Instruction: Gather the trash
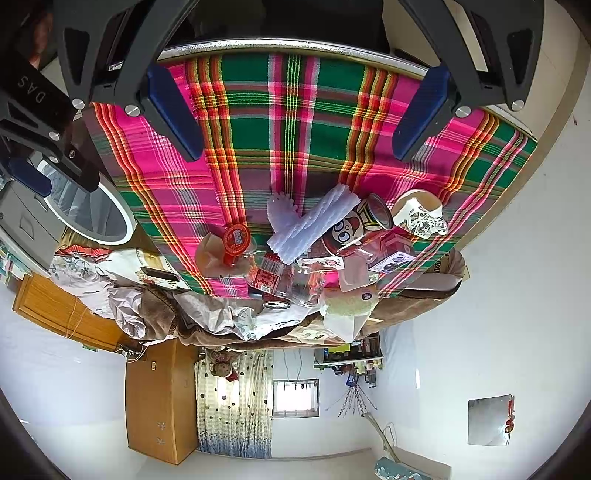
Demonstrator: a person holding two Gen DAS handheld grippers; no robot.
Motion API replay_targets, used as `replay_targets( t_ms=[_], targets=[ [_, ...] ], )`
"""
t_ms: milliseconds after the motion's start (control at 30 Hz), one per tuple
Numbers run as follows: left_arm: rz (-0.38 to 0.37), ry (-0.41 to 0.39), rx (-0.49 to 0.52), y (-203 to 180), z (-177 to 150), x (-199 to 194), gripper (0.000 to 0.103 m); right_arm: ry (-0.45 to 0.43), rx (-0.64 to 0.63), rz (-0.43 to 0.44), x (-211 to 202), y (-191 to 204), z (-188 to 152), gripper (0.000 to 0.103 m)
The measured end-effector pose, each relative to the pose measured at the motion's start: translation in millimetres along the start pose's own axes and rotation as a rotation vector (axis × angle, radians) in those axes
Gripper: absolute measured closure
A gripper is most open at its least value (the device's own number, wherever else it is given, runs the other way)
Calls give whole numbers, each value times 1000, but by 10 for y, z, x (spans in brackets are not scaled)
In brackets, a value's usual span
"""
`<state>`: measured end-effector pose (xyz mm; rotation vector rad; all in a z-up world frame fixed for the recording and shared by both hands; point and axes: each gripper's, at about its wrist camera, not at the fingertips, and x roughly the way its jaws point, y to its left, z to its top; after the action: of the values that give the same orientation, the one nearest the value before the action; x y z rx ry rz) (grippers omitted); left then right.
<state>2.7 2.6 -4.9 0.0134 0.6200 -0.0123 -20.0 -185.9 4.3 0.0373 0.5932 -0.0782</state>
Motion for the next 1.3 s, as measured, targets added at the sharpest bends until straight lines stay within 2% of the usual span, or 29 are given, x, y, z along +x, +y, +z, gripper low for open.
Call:
replay_targets(
  t_ms=[1300],
  targets=[
    [2, 1, 2, 26, 15, -19, 0, -2, -3, -4, -7, 7, 2, 19]
  ],
)
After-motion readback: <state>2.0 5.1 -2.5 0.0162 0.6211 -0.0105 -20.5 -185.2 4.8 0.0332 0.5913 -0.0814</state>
